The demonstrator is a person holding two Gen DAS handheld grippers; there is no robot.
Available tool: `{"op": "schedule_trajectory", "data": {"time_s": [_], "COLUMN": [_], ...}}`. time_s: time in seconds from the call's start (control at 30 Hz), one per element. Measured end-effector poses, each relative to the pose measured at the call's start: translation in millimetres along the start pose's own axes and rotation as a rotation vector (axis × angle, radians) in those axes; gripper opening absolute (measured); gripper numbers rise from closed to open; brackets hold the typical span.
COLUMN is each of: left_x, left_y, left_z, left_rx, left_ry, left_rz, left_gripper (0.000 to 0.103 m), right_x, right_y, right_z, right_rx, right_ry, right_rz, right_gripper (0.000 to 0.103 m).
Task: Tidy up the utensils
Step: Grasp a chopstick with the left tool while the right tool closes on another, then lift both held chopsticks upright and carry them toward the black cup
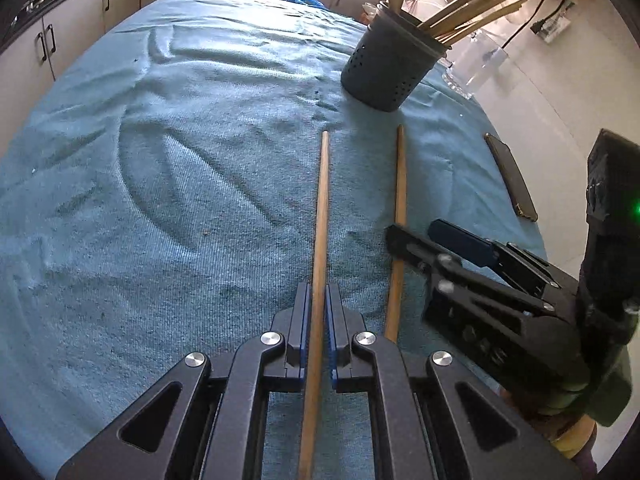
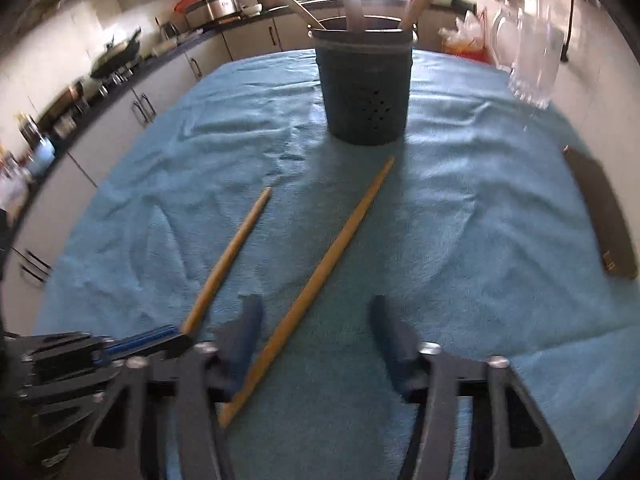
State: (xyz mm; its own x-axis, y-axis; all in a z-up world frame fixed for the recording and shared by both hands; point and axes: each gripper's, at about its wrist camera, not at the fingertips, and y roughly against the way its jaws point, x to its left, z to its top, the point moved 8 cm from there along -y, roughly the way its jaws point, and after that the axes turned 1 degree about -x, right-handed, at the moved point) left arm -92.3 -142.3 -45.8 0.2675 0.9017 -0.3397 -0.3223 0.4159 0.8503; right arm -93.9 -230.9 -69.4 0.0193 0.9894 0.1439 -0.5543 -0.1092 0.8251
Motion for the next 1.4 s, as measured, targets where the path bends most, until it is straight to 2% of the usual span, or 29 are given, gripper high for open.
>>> {"op": "schedule_trajectory", "data": {"time_s": [0.03, 0.1, 0.27, 0.37, 0.47, 0.53, 0.63, 0.73, 0.9, 1.03, 1.23, 1.33, 1.37, 1.4], "left_x": [0.9, 1.6, -0.5, -3.7, -8.0, -9.2, -6.7, -5.8, -7.1, -10.8, -11.4, -19.0, -22.9, -24.3], "left_y": [0.6, 2.7, 8.3, 10.5, 11.0, 9.5, 5.4, -3.0, -20.1, -29.6, -35.5, -39.8, -41.9, -43.1], "left_z": [-0.9, -3.2, -13.6, -18.6, -21.7, -19.1, -10.0, 6.1, 31.9, 46.7, 57.0, 57.1, 57.3, 57.3], "left_rx": [-0.001, -0.005, -0.014, 0.006, 0.040, 0.066, 0.108, 0.122, 0.127, 0.125, 0.110, 0.129, 0.136, 0.139], "left_ry": [0.009, 0.014, 0.004, -0.034, -0.081, -0.092, -0.103, -0.147, -0.202, -0.232, -0.247, -0.281, -0.295, -0.318], "left_rz": [-0.002, 0.002, 0.019, 0.039, 0.063, 0.062, 0.085, 0.132, 0.181, 0.186, 0.182, 0.160, 0.160, 0.169], "left_gripper": [0.008, 0.008, 0.008, 0.008, 0.008, 0.008, 0.009, 0.017, 0.018, 0.018, 0.019, 0.032, 0.035, 0.035], "right_x": [-1.3, -6.6, -28.0, -44.3, -60.6, -64.5, -64.8, -63.3, -62.5, -61.8, -64.2, -62.9, -61.5, -59.8], "right_y": [0.3, 4.1, 24.9, 41.8, 54.8, 56.5, 53.7, 43.9, 19.4, 2.4, -11.1, -15.6, -17.0, -18.2], "right_z": [-1.1, -4.5, -34.1, -52.8, -67.2, -70.3, -62.9, -48.1, -18.6, 4.0, 25.8, 33.6, 34.7, 36.7], "right_rx": [0.010, 0.036, 0.085, 0.095, 0.105, 0.101, 0.102, 0.103, 0.116, 0.126, 0.130, 0.126, 0.128, 0.131], "right_ry": [0.017, 0.020, 0.044, 0.043, 0.014, 0.009, 0.010, 0.016, 0.023, 0.064, 0.051, 0.041, 0.040, 0.037], "right_rz": [-0.019, -0.006, -0.018, -0.006, 0.000, 0.002, -0.016, -0.030, -0.045, -0.086, -0.100, -0.112, -0.117, -0.121], "right_gripper": [0.028, 0.016, 0.015, 0.022, 0.041, 0.041, 0.041, 0.041, 0.040, 0.039, 0.036, 0.031, 0.029, 0.023]}}
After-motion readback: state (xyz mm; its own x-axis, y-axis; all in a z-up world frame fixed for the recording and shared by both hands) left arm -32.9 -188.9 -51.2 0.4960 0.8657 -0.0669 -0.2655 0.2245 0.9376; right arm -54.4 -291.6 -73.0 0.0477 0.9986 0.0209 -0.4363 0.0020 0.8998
